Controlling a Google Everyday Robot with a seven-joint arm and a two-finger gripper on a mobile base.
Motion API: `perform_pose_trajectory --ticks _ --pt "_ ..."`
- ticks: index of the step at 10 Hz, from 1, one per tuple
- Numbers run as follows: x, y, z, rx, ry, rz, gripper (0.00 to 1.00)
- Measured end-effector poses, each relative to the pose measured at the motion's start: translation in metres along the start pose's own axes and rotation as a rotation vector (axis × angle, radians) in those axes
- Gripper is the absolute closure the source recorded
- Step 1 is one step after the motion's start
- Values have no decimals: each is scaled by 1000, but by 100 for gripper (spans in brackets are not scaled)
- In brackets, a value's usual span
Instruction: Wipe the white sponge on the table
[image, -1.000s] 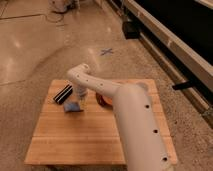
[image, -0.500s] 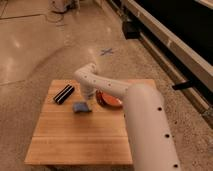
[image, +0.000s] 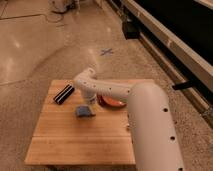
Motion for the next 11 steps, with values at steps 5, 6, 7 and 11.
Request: perform_pose_trajectory --ticks 5,6,7,11 --pt "-70 1 1 8 -32 -136 100" --pt "-81 -3 3 10 -33 -154 100" --pt "-92 -13 5 17 -35 -166 100" --pt "-115 -51 1 53 -31 -196 100"
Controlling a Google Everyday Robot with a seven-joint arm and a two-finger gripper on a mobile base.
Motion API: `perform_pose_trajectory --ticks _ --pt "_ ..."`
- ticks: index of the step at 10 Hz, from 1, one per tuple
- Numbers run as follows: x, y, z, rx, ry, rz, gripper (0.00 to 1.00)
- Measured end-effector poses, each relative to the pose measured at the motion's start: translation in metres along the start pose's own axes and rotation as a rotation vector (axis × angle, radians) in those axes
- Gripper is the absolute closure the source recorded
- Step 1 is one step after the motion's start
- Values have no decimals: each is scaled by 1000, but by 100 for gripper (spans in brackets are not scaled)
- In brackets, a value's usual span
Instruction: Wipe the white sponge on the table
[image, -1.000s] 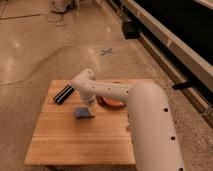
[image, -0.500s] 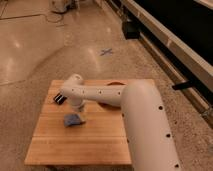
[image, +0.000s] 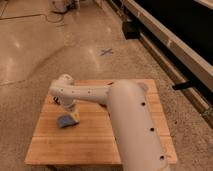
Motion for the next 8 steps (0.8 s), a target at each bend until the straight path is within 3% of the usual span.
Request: perform_pose_trajectory --ticks 2,8 --pt "4 -16 -4 18 5 4 100" --pt "55 -42 -8 34 66 96 100"
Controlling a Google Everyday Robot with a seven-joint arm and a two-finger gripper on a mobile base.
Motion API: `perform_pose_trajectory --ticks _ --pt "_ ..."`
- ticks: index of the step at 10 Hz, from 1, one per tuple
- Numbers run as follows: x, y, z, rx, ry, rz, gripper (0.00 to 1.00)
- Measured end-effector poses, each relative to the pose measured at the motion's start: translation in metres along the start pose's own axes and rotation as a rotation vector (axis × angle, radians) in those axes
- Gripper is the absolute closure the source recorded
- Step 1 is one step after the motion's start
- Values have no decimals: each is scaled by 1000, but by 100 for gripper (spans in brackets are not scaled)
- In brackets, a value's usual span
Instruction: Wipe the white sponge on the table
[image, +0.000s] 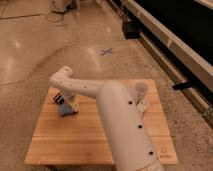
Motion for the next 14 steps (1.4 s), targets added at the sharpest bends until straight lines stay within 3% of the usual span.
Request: perform_pose_trajectory --ticks 4,9,11,14 --pt "44 5 0 -5 30 87 100" --pt "94 55 4 -39 40 182 100" --pt "100 76 4 -50 45 184 100" --pt "82 104 4 -68 29 141 100"
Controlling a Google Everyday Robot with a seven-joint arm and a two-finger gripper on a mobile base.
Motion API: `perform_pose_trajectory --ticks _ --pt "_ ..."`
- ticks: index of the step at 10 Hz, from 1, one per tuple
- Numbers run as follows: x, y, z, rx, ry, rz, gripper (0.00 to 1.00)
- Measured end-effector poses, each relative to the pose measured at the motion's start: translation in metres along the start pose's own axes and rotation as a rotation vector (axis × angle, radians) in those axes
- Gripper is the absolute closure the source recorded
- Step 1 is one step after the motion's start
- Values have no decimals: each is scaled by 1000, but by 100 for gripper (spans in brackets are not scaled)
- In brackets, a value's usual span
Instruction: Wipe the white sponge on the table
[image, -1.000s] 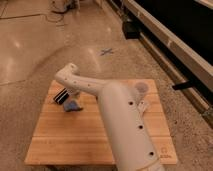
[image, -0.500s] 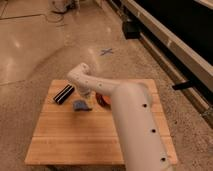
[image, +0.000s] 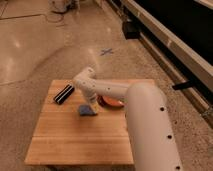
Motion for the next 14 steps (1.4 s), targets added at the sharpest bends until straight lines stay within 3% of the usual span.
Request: perform_pose_trajectory --ticks 5,6,11,13,14 --pt "-49 35 -1 -16 -25 -122 97" --pt "-57 37 -1 -13 -26 -143 91" --pt "-107 34 -4 11 -49 -251 39" --pt "-119 24 -6 28 -62 -268 23" --pt "-124 17 -7 40 -72 -274 20"
